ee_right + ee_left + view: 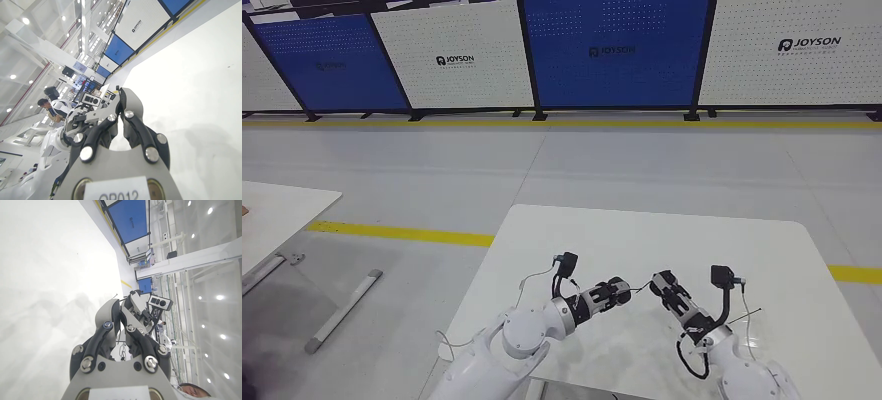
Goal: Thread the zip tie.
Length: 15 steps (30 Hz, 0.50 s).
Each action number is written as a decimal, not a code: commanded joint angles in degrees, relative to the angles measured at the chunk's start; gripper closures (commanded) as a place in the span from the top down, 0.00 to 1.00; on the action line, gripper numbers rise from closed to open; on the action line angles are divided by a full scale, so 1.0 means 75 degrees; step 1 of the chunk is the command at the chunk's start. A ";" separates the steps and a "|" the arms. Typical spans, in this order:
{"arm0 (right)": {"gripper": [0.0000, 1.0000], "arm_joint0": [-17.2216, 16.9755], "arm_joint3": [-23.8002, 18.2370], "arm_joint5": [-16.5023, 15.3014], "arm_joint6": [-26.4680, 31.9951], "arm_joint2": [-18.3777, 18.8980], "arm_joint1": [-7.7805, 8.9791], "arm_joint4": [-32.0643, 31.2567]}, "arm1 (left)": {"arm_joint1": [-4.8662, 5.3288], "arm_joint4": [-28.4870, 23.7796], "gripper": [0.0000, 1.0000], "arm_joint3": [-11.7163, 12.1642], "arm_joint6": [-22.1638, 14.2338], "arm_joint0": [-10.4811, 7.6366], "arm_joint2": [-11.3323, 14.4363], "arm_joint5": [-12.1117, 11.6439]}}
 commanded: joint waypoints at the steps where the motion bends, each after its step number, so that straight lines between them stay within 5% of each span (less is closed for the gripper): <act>1: 0.00 0.0024 0.0005 0.0028 0.0031 -0.0025 -0.0003 -0.0016 | 0.0002 -0.0032 0.00 -0.0004 0.0004 0.0006 -0.0008 -0.0018; 8: 0.03 0.0100 0.0075 0.0010 0.0123 -0.0078 -0.0018 0.0102 | 0.0013 -0.0104 0.00 0.0019 0.0039 0.0015 -0.0047 -0.0056; 9: 1.00 0.0111 0.0084 0.0001 0.0148 -0.0073 -0.0020 0.0155 | 0.0010 -0.0157 0.00 0.0036 0.0106 0.0020 -0.0064 -0.0016; 15: 1.00 0.0060 0.0130 -0.0147 0.0213 0.0041 -0.0006 0.0369 | -0.0034 -0.0606 0.00 0.0048 0.0580 -0.0031 -0.0145 0.0215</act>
